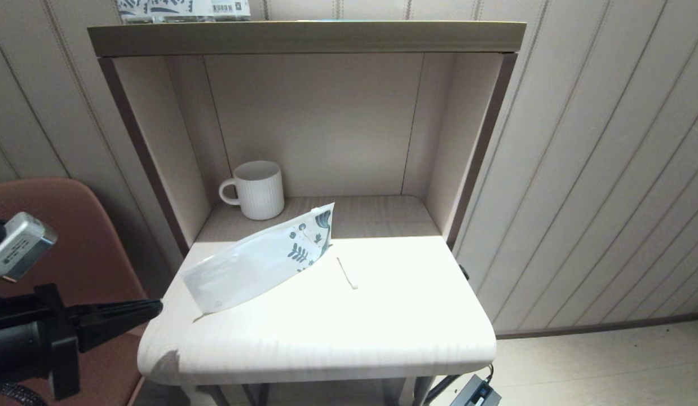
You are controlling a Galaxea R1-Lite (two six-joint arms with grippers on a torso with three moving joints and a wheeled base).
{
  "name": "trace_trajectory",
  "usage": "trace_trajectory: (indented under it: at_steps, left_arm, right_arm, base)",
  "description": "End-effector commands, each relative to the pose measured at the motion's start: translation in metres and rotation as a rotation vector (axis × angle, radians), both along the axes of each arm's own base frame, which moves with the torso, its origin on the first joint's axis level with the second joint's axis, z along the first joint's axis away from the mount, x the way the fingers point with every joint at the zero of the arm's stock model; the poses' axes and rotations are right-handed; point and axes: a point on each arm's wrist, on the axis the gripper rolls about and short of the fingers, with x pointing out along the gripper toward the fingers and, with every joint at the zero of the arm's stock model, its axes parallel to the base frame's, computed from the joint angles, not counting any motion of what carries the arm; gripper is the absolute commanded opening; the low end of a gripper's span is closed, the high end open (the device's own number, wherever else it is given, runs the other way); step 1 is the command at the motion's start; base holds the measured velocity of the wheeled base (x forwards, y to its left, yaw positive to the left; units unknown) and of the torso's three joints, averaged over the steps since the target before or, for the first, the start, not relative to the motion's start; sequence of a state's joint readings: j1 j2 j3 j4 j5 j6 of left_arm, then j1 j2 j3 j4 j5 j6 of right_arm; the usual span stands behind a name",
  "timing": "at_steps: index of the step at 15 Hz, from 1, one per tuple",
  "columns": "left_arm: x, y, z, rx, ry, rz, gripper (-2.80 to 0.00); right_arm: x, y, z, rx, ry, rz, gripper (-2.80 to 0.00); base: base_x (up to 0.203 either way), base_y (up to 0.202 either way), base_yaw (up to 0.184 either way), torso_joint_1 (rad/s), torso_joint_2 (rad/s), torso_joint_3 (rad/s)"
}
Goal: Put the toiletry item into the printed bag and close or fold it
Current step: Pick up the storage bag
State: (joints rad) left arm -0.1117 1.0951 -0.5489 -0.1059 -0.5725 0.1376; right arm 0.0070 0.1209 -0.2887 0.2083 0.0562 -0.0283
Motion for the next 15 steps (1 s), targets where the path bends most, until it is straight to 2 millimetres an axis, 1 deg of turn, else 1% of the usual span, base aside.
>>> trace_trajectory:
  at_steps: [1, 3, 5, 7, 9, 10, 12, 15]
  left_arm:
    - [0.014, -0.008, -0.005, -0.007, 0.027, -0.041, -2.8]
    - [0.015, -0.013, -0.002, -0.034, 0.009, -0.055, -2.8]
    - [0.015, -0.013, -0.003, -0.034, 0.012, -0.053, -2.8]
    - [0.011, -0.012, -0.004, -0.034, 0.009, -0.049, -2.8]
    - [0.009, -0.011, -0.003, -0.033, -0.001, -0.041, -2.8]
    - [0.006, -0.01, -0.002, -0.033, -0.009, -0.041, -2.8]
    - [0.002, -0.009, -0.001, -0.025, -0.029, -0.022, -2.8]
    - [0.003, -0.009, -0.003, -0.013, -0.017, 0.003, -2.8]
  right_arm:
    - [0.008, 0.0, 0.02, 0.001, 0.029, 0.004, -2.8]
    - [0.021, 0.0, 0.049, 0.021, 0.056, 0.014, -2.8]
    - [0.043, 0.001, 0.083, 0.061, 0.078, 0.032, -2.8]
    - [0.069, 0.002, 0.108, 0.085, 0.096, 0.045, -2.8]
    - [0.084, 0.003, 0.127, 0.099, 0.076, 0.079, -2.8]
    - [0.089, 0.004, 0.131, 0.102, 0.079, 0.098, -2.8]
    - [0.095, 0.005, 0.132, 0.104, 0.095, 0.116, -2.8]
    - [0.098, 0.006, 0.136, 0.109, 0.095, 0.161, -2.8]
  base:
    - [0.0, 0.0, 0.0, 0.0, 0.0, 0.0]
    - [0.0, 0.0, 0.0, 0.0, 0.0, 0.0]
    - [0.0, 0.0, 0.0, 0.0, 0.0, 0.0]
    - [0.0, 0.0, 0.0, 0.0, 0.0, 0.0]
    - [0.0, 0.0, 0.0, 0.0, 0.0, 0.0]
    - [0.0, 0.0, 0.0, 0.0, 0.0, 0.0]
    - [0.0, 0.0, 0.0, 0.0, 0.0, 0.0]
    - [0.0, 0.0, 0.0, 0.0, 0.0, 0.0]
